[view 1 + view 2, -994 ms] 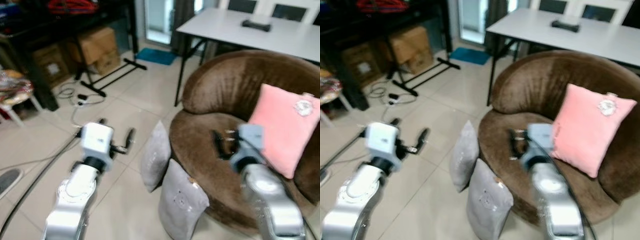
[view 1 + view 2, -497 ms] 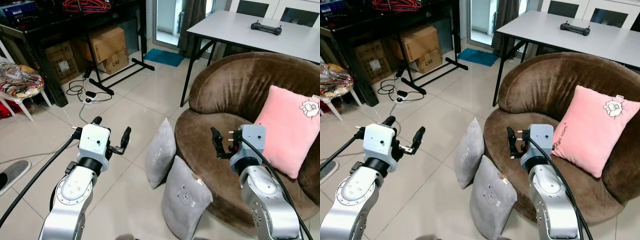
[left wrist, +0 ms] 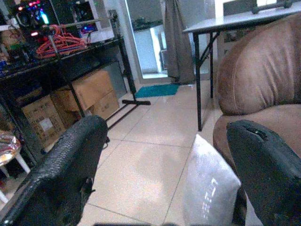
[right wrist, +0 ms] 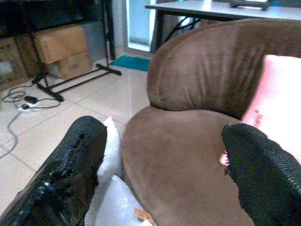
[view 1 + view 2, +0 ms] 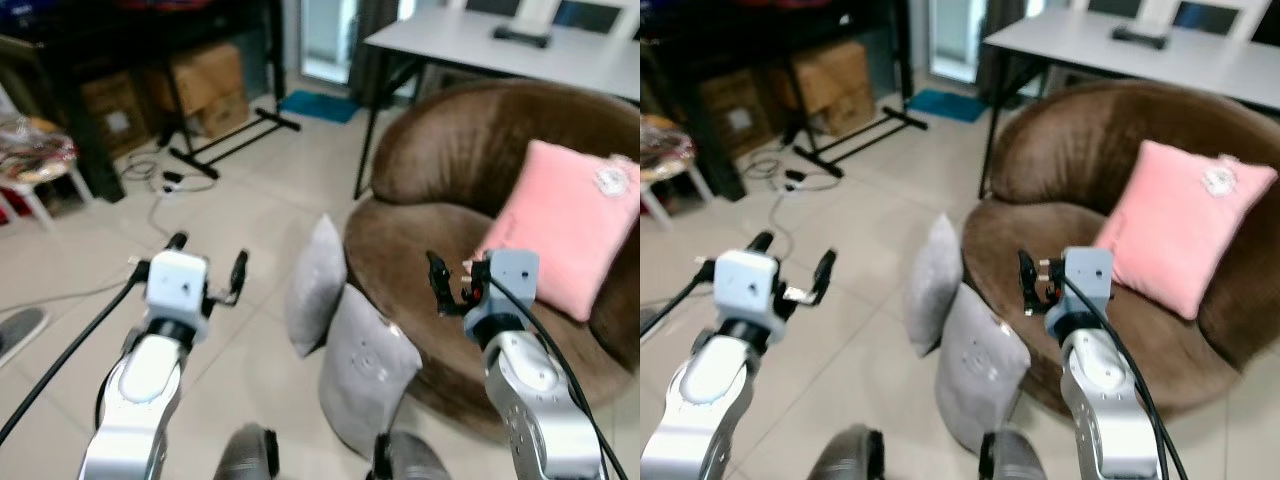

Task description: Move the pillow to the sofa from floor

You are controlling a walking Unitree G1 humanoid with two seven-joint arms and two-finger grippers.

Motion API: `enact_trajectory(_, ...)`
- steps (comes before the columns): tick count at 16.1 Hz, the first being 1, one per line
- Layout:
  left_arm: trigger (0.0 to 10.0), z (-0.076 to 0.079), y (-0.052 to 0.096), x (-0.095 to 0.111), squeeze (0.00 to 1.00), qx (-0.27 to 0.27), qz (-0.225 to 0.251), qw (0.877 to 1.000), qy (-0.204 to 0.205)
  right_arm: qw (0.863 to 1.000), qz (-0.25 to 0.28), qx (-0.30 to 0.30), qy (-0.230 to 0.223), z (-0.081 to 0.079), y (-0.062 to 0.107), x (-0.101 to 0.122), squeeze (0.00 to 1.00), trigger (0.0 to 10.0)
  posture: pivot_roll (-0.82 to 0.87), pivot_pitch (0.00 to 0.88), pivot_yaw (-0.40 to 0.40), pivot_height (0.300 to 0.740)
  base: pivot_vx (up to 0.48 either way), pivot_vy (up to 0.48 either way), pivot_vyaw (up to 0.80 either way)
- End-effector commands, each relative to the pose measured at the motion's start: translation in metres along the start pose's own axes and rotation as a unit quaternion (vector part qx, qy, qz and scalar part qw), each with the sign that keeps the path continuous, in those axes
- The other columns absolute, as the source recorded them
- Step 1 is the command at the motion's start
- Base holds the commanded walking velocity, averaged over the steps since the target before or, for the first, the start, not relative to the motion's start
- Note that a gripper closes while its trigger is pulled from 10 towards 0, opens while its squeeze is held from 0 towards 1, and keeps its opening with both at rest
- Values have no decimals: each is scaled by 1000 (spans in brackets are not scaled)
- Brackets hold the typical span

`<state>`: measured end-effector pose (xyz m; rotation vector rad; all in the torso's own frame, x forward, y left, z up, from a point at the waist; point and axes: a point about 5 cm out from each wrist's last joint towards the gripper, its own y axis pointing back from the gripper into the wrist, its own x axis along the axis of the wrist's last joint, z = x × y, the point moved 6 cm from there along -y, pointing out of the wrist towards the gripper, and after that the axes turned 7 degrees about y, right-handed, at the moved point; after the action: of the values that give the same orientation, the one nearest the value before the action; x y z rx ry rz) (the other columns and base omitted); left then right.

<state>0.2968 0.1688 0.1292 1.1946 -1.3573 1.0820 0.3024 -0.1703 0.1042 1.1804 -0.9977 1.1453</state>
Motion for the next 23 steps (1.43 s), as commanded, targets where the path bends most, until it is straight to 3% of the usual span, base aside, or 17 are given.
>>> enact_trajectory(1,10000,-2,2,1,0,6,5,1000,4,1000,6,-1,5,2,-3,3,0,10000,46,0,2,640,0,0,0)
enact_trajectory(8,10000,1,4,0,0,-2,11,1000,19,1000,12,9,16,-2,-4,5,0,10000,49,0,-8,640,0,0,0)
enact_trajectory(13,10000,1,4,0,0,-4,10,1000,21,1000,1,4,21,0,-5,0,0,10000,51,0,-11,640,260,0,-595)
enact_trajectory(23,10000,0,6,-1,0,-4,7,1000,24,999,5,11,31,-2,-4,-1,0,10000,63,0,-23,640,279,0,0)
